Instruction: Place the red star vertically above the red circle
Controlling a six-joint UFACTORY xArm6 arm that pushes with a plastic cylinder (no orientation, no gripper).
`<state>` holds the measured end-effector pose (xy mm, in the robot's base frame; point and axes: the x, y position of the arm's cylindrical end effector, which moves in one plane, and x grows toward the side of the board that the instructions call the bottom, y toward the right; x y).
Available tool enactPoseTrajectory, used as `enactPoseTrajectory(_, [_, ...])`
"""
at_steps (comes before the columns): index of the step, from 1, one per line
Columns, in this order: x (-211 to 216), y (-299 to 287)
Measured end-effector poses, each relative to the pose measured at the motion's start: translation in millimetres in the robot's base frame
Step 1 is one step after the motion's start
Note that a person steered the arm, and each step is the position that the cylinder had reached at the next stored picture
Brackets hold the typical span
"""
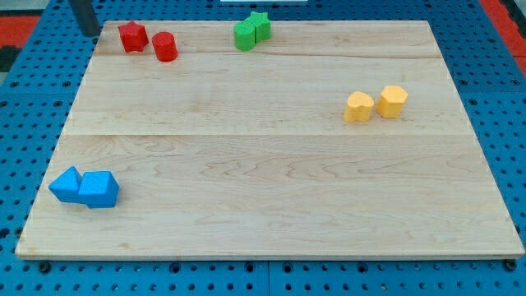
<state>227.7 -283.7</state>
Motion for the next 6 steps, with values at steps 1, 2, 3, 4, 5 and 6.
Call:
enactPoseTrajectory(1, [11.6,25.8])
enactPoseTrajectory(2, [7.1,64.6])
enactPoseTrajectory(3, [-11.3,59.2])
enactPoseTrajectory(4, [-31.2,74.8])
enactPoseTrajectory(5, [-30.5,94.7])
enactPoseTrajectory(6, [2.6,96.3])
